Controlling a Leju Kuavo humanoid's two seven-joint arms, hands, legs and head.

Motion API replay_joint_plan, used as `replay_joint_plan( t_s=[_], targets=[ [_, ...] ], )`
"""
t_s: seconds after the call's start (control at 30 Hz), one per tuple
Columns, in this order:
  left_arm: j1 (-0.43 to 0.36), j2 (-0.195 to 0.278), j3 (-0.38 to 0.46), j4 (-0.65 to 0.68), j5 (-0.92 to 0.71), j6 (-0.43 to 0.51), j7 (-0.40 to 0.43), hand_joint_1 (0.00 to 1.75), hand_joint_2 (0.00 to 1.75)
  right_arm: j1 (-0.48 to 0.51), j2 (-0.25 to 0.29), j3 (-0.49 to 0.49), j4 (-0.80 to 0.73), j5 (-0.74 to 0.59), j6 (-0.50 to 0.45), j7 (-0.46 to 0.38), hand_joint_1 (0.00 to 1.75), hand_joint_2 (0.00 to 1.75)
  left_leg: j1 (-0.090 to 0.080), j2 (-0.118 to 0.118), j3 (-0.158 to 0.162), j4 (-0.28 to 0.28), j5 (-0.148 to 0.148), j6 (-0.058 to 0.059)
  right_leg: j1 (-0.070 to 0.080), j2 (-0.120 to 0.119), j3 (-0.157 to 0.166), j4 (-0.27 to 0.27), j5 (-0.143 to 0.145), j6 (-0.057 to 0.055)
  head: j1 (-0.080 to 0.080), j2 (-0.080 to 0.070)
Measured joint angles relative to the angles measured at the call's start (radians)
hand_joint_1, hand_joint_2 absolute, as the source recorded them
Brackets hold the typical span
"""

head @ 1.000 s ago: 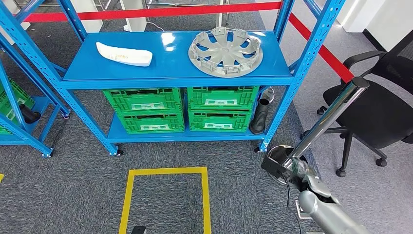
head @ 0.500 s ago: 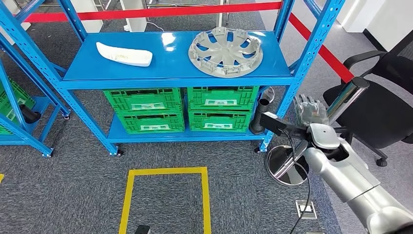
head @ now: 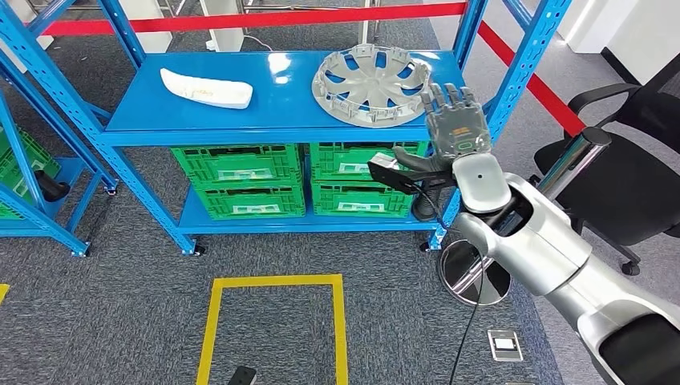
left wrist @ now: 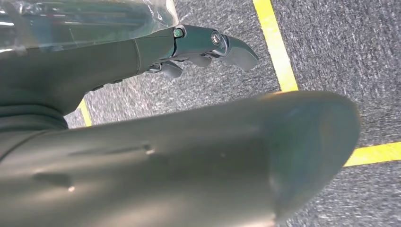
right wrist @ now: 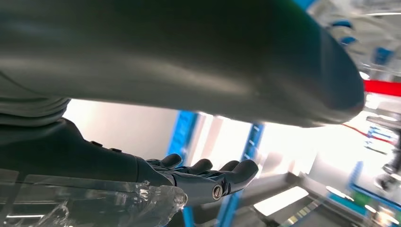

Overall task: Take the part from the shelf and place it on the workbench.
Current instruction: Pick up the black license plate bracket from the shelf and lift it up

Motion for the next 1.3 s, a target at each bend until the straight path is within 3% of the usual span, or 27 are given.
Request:
replay_joint_plan(
  t_s=[0.43,1.3],
  targets=[
    [-0.006,0.002,-0.031,0.014,-0.025,-0.005,0.012,0.0,0.0,-0.025,0.058,0.13,0.0,-0.034,-0.028,-0.046,0.0,0.0,0.0,-0.001,-0.001,0.0,0.0,0.0,0.0,-0.001,0.0,0.0,0.0,0.0,0.0,0.0],
    [-0.01,0.008,-0.042,0.022,-0.041,-0.005,0.012,0.0,0.0,-0.024,0.055,0.167,0.017,-0.149,-0.029,-0.023,0.0,0.0,0.0,-0.001,-0.001,0.0,0.001,0.0,0.0,0.0,-0.001,0.0,0.0,0.0,0.0,0.0]
  ],
)
